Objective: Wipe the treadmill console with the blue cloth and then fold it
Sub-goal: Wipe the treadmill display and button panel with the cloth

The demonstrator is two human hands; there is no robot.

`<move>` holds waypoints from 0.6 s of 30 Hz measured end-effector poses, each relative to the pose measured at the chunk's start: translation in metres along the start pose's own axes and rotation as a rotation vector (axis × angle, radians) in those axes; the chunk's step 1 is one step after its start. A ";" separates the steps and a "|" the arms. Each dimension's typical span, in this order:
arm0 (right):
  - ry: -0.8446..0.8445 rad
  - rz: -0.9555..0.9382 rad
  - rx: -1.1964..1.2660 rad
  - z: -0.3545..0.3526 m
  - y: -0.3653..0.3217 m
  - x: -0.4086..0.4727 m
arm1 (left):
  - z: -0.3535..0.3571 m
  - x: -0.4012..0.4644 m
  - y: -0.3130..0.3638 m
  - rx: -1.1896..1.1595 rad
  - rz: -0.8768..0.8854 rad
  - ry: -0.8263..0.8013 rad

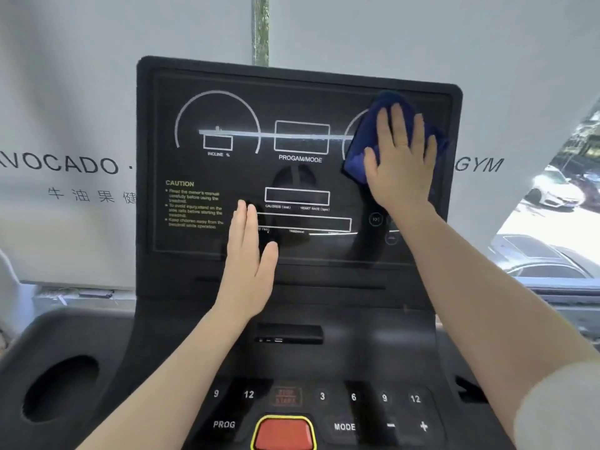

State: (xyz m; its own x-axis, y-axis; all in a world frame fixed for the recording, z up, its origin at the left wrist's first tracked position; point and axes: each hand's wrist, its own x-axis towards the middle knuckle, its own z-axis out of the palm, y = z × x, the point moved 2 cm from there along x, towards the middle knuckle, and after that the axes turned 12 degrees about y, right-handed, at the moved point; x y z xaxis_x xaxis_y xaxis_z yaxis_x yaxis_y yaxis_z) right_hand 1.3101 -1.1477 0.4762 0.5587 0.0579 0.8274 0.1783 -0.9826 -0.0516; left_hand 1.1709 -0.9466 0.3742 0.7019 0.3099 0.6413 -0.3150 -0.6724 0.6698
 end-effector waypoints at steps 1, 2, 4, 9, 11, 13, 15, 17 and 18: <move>-0.016 0.036 -0.013 -0.001 0.012 -0.012 | 0.004 -0.003 0.002 -0.005 0.000 -0.003; -0.034 0.066 -0.027 -0.001 0.021 -0.026 | 0.007 -0.006 0.004 -0.011 -0.004 -0.004; -0.068 0.102 -0.046 -0.002 0.032 -0.054 | 0.011 -0.014 0.003 -0.023 -0.019 -0.003; -0.128 0.163 -0.014 0.002 0.005 -0.102 | 0.007 -0.030 -0.014 0.039 -0.056 0.028; -0.123 0.109 0.012 0.003 -0.022 -0.115 | 0.001 -0.034 -0.022 0.077 -0.088 0.042; -0.122 0.047 0.042 0.004 -0.053 -0.128 | -0.003 -0.039 -0.029 0.099 -0.105 0.038; -0.116 -0.040 0.064 0.006 -0.087 -0.139 | -0.008 -0.042 -0.035 0.099 -0.106 0.028; -0.131 -0.179 0.092 0.011 -0.122 -0.152 | -0.013 -0.044 -0.037 0.101 -0.101 0.038; -0.137 -0.245 0.115 0.013 -0.136 -0.156 | -0.015 -0.045 -0.036 0.097 -0.104 0.046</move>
State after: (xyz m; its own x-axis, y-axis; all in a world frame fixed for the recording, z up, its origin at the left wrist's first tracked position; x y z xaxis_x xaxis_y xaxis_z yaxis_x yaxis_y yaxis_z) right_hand 1.2094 -1.0210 0.3464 0.5905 0.3217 0.7402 0.4073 -0.9106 0.0708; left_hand 1.1413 -0.9262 0.3270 0.6967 0.4103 0.5884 -0.1776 -0.6961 0.6956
